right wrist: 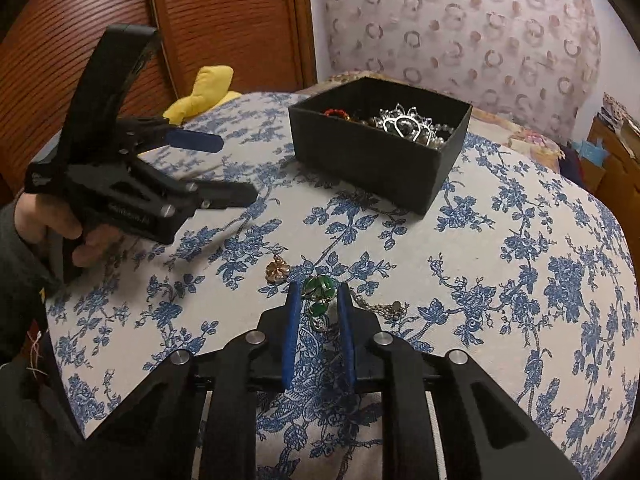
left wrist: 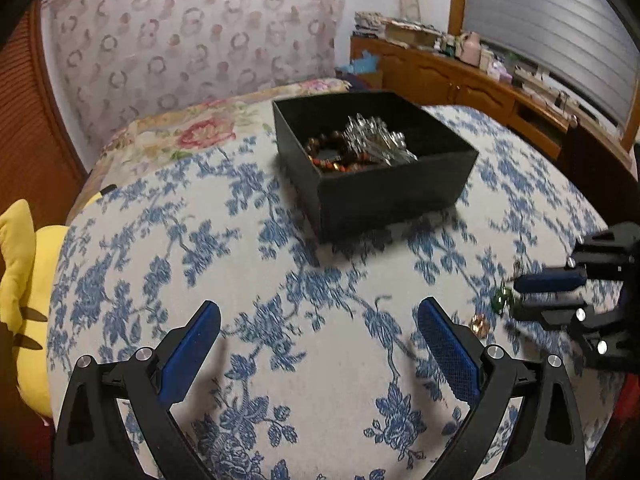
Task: Organize jewelry
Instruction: 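Grasp the green bead earring with the right tool while the left tool approaches the gold flower charm, then grasp the gold flower charm with the left tool while the right tool holds the green earring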
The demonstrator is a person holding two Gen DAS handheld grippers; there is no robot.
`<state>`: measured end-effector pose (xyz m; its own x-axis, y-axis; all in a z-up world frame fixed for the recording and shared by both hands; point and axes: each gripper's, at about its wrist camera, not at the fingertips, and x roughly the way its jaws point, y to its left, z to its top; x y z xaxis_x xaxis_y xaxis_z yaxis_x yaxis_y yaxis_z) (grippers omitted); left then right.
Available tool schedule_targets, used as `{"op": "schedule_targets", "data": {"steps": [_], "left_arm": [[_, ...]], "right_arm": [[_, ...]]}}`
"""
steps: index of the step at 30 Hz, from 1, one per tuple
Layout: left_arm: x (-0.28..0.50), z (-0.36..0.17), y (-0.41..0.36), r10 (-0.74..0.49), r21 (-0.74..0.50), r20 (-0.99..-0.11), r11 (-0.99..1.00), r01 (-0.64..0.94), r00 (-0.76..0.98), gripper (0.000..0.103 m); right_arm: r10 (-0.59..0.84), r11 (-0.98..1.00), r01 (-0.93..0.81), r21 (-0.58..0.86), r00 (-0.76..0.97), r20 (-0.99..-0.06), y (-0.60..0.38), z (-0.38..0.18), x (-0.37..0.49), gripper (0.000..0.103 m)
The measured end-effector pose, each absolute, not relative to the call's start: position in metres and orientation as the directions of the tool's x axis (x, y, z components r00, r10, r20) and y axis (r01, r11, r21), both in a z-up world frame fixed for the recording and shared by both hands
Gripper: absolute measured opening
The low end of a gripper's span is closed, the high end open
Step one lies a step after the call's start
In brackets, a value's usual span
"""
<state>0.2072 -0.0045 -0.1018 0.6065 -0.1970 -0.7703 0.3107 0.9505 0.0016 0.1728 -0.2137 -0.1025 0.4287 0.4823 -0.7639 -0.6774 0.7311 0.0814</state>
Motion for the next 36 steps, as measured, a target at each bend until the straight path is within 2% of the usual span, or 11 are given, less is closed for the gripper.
{"op": "schedule_targets", "data": {"steps": [3, 5, 12, 23, 31, 36], "left_arm": [[0.206, -0.111, -0.01, -0.203, 0.01, -0.795, 0.938, 0.347, 0.572, 0.095], [0.203, -0.116, -0.014, -0.196, 0.03, -0.796, 0.932, 0.36, 0.572, 0.096], [0.203, -0.118, -0.015, -0.205, 0.021, -0.799, 0.93, 0.367, 0.566, 0.096], [0.189, -0.115, -0.02, -0.17, 0.017, -0.807, 0.951, 0.309, 0.566, 0.096], [0.155, -0.103, -0.054, -0.279, -0.056, -0.761, 0.927, 0.37, 0.585, 0.095], [0.158, -0.106, -0.071, -0.286, -0.065, -0.769, 0.925, 0.375, 0.571, 0.066]], "right_arm": [[0.458, 0.731, -0.681, 0.049, 0.435, -0.775, -0.207, -0.105, 0.172, 0.02], [0.441, 0.733, -0.68, 0.023, 0.449, -0.778, -0.205, -0.105, 0.17, 0.011], [0.432, 0.767, -0.642, 0.008, 0.507, -0.746, -0.225, -0.098, 0.153, 0.01], [0.452, 0.824, -0.562, 0.077, 0.569, -0.687, -0.266, -0.099, 0.115, 0.01], [0.461, 0.822, -0.564, 0.077, 0.581, -0.671, -0.266, -0.1, 0.114, 0.01], [0.467, 0.822, -0.564, 0.081, 0.585, -0.663, -0.267, -0.1, 0.113, 0.01]]}}
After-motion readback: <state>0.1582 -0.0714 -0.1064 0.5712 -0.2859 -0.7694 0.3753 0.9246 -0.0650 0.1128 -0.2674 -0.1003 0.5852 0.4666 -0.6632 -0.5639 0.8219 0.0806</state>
